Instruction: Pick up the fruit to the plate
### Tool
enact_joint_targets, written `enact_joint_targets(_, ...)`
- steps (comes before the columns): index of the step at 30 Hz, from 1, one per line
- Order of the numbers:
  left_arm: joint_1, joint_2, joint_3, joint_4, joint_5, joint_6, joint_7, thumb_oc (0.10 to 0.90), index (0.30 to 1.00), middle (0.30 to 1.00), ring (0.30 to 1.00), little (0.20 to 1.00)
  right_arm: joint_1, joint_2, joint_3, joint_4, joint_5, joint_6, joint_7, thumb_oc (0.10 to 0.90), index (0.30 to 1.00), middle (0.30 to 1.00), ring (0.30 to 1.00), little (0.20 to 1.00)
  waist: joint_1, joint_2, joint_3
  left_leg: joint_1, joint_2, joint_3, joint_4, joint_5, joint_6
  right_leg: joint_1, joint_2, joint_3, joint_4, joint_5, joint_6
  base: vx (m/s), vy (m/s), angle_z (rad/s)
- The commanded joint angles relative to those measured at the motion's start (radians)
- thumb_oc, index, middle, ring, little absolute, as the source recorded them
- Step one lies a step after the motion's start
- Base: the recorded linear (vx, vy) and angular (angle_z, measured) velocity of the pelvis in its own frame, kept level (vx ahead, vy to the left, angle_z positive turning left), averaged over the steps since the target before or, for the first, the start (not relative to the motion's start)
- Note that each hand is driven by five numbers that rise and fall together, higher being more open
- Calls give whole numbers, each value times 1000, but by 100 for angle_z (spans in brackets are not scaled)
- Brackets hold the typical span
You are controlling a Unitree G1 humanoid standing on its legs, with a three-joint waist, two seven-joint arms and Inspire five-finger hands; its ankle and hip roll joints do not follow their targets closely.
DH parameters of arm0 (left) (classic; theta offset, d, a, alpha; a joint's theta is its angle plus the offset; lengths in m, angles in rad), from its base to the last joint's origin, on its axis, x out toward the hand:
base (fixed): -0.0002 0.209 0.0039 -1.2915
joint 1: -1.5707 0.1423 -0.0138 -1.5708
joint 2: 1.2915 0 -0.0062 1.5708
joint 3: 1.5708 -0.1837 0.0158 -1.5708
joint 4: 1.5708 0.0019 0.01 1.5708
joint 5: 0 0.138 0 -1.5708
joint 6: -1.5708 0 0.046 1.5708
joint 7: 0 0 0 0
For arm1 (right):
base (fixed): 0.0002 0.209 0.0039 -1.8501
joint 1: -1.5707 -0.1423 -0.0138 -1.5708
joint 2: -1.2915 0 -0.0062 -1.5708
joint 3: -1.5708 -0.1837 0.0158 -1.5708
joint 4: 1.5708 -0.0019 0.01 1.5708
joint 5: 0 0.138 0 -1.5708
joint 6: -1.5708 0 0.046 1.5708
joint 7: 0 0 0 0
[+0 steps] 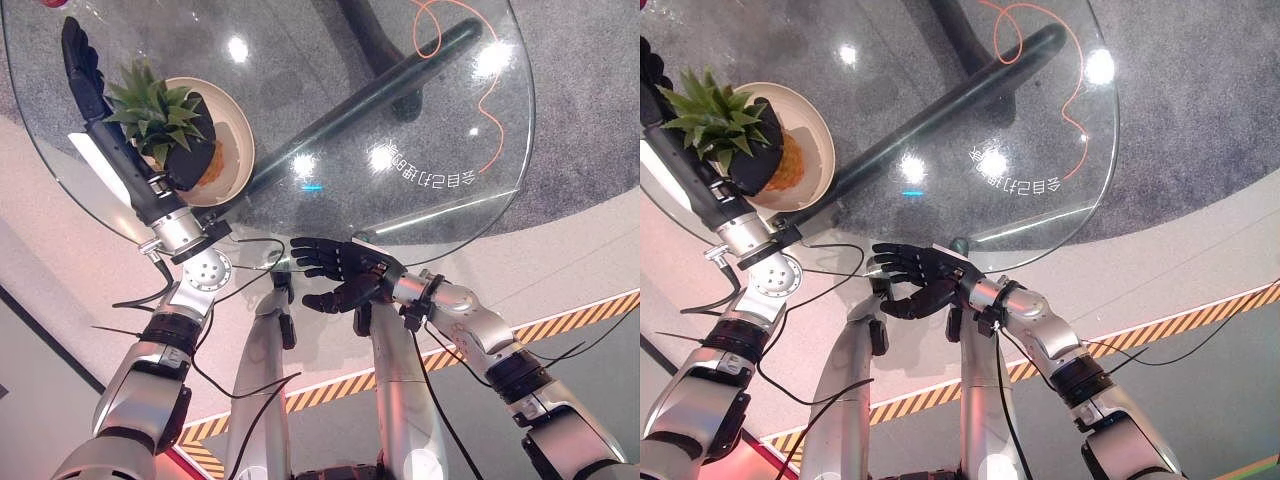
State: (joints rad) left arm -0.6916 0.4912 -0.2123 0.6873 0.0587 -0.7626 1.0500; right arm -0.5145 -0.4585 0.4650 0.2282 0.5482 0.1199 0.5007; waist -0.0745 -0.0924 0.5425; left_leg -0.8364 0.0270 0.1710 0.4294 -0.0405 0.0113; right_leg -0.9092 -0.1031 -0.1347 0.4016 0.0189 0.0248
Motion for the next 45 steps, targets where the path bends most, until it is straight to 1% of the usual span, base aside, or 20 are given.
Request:
enact_joint_targets(1, 6, 44, 65, -79, -61, -74, -85, 800, 900, 900, 900, 900, 65, 39, -24, -125, 13, -56, 87, 800, 900, 900, 900, 900, 45, 34, -22, 71, -62, -8, -88, 26, -30, 87, 55, -64, -4, 1, 38, -16, -101, 3)
enact_joint_targets(4, 38, 48, 74, -85, -98, -74, -137, 800, 900, 900, 900, 900, 79, 39, -33, -132, 10, -57, 90, 800, 900, 900, 900, 900, 50, 36, -22, 89, -58, -12, -95, 27, -31, 103, 53, -69, -6, -4, 39, -16, -89, 6)
enact_joint_targets(8, 86, 52, 97, -90, -143, -82, -148, 800, 900, 900, 900, 900, 101, 38, -45, -135, 2, -66, 102, 800, 900, 900, 900, 900, 57, 38, -22, 117, -53, -18, -108, 32, -36, 131, 50, -74, -13, -11, 40, -8, -80, 5)
enact_joint_targets(14, 128, 58, 124, -91, -222, -90, -227, 800, 900, 900, 900, 900, 112, 36, -53, -136, 4, -69, 103, 800, 900, 900, 900, 900, 66, 40, -22, 148, -43, -21, -110, 31, -41, 163, 44, -85, -7, -27, 39, -2, -63, -1)
enact_joint_targets(16, 135, 60, 125, -93, -224, -88, -233, 800, 900, 900, 900, 900, 111, 34, -54, -137, 6, -66, 102, 800, 900, 900, 900, 900, 68, 41, -22, 154, -42, -22, -112, 32, -43, 169, 44, -87, -7, -29, 38, 1, -44, 0)
enact_joint_targets(17, 146, 64, 130, -94, -196, -84, -217, 800, 900, 900, 900, 900, 115, 31, -57, -138, 5, -65, 102, 800, 900, 900, 900, 900, 71, 42, -22, 160, -39, -23, -111, 33, -45, 179, 42, -90, -6, -33, 37, 1, -48, 0)
enact_joint_targets(20, 172, 70, 142, -102, -200, -93, -224, 800, 900, 900, 900, 900, 126, 24, -64, -143, 6, -63, 108, 800, 900, 900, 900, 900, 76, 43, -22, 174, -35, -27, -109, 34, -48, 194, 41, -93, -3, -40, 35, 9, -52, -1)
enact_joint_targets(24, 194, 68, 148, -113, -230, -94, -271, 800, 900, 900, 900, 900, 138, 23, -69, -144, 7, -67, 110, 800, 900, 900, 900, 900, 81, 43, -22, 184, -28, -29, -100, 31, -49, 207, 37, -97, 10, -50, 35, 10, -43, 0)
enact_joint_targets(26, 219, 61, 149, -127, -228, -85, -313, 800, 900, 900, 900, 900, 151, 22, -76, -150, 5, -65, 113, 800, 900, 900, 900, 900, 87, 43, -22, 195, -27, -32, -95, 28, -49, 222, 36, -101, 15, -57, 34, 15, -43, 3)
enact_joint_targets(28, 244, 55, 153, -140, -215, -86, -328, 800, 900, 900, 900, 900, 162, 18, -83, -159, 3, -63, 120, 800, 900, 900, 900, 900, 91, 44, -22, 203, -26, -35, -94, 28, -49, 233, 37, -103, 16, -61, 33, 5, -19, 0)
enact_joint_targets(32, 290, 45, 168, -171, -266, -89, -380, 800, 900, 900, 900, 900, 192, 11, -97, -167, -2, -73, 139, 800, 900, 900, 900, 900, 97, 46, -22, 220, -23, -39, -94, 28, -50, 253, 36, -107, 19, -70, 33, 4, -8, 0)
enact_joint_targets(40, 379, 22, 171, -256, -351, -66, -517, 800, 900, 900, 900, 900, 237, 5, -109, -186, -7, -87, 147, 800, 900, 900, 900, 900, 112, 56, -22, 238, -20, -50, -81, 27, -51, 283, 28, -120, 32, -82, 30, 3, -18, 2)
enact_joint_targets(45, 424, 4, 162, -313, -407, -28, -583, 800, 900, 900, 900, 900, 256, 3, -116, -190, -14, -87, 149, 800, 900, 900, 900, 900, 119, 63, -22, 247, -18, -54, -83, 33, -53, 298, 27, -123, 32, -88, 28, 5, -12, 5)
